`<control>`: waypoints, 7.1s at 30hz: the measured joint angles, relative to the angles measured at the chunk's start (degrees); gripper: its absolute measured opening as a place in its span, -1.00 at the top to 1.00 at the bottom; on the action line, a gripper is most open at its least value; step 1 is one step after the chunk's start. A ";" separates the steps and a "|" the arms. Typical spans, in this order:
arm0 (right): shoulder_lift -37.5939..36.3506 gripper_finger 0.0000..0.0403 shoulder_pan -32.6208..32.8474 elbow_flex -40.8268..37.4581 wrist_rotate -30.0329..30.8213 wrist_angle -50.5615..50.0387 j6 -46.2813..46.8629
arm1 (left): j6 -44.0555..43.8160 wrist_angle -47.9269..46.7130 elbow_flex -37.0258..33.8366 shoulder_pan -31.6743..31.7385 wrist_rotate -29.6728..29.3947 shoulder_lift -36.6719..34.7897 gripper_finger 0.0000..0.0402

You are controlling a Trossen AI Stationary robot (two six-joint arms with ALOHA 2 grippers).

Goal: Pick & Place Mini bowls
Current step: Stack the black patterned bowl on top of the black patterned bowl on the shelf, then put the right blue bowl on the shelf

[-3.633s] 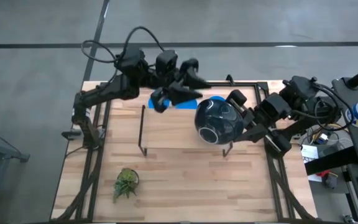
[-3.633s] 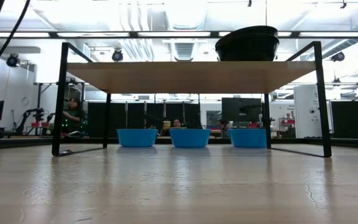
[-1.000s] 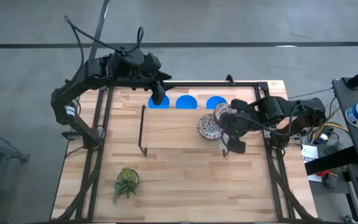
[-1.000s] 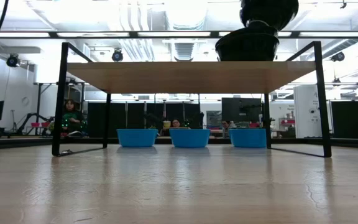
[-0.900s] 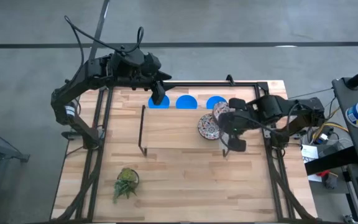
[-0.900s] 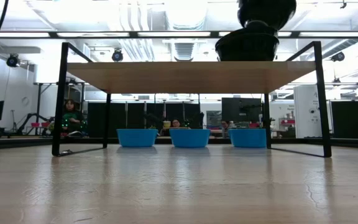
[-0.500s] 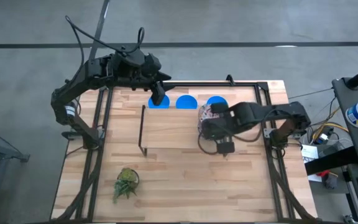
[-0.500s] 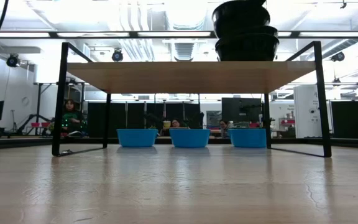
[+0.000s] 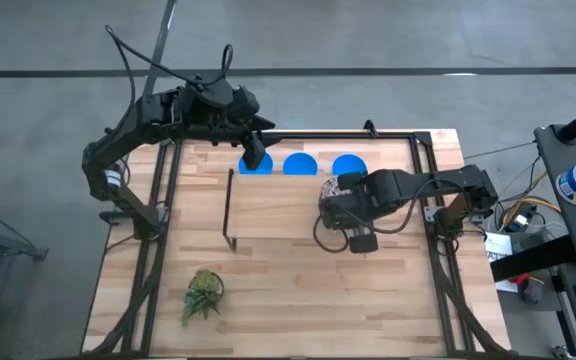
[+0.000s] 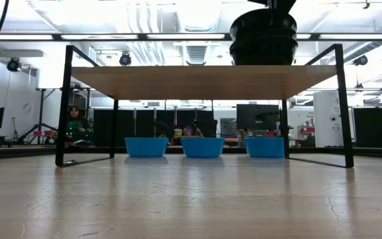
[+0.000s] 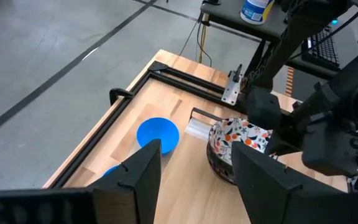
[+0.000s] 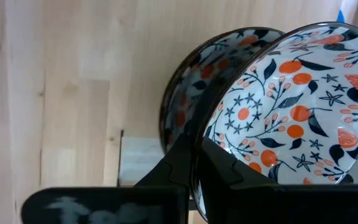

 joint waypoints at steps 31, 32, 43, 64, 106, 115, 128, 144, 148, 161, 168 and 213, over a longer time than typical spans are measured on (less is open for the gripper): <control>-0.16 0.21 0.04 8.36 -0.95 0.05 3.42 | 0.52 -0.14 0.00 0.00 0.00 0.00 0.06; -0.29 0.21 0.02 9.34 -0.77 0.16 3.98 | 0.50 -0.35 0.00 0.00 0.00 0.00 0.06; -1.99 0.36 -2.89 19.49 5.70 0.50 10.57 | 3.50 -6.07 -0.01 0.39 -0.08 0.02 0.06; -5.97 0.45 -27.97 19.31 5.04 1.32 -4.77 | -1.07 -5.54 -9.26 14.62 -1.96 0.04 0.06; -5.58 0.28 -68.17 -37.50 -32.24 31.80 -3.20 | -17.27 -4.94 -18.69 17.64 2.29 -0.20 0.06; -5.58 0.28 -68.08 -46.44 -32.94 41.42 0.07 | -17.14 -5.02 -18.69 17.62 3.52 -0.20 0.06; -5.58 0.33 -68.08 -54.22 -34.59 51.59 4.45 | -16.44 -5.15 -18.65 17.63 3.56 -0.20 0.06; -5.58 0.93 -68.13 -55.11 -34.49 56.51 4.69 | -15.83 -5.18 -18.64 17.64 4.70 -0.20 0.06; -5.62 0.95 -68.15 -53.72 -34.08 56.15 4.68 | -15.70 -5.00 -18.64 17.64 4.70 -0.20 0.06; -8.70 0.96 -68.09 -32.24 -24.68 46.19 -0.09 | -16.39 -0.31 -18.71 17.66 4.30 -0.20 0.06; -8.69 0.96 -65.21 -18.69 -18.37 43.46 -2.04 | -14.24 8.15 -18.73 17.68 3.94 -0.17 0.06; -2.36 0.96 -37.47 7.70 15.95 65.78 -16.00 | 13.21 46.14 -19.76 17.59 -11.67 -0.02 0.06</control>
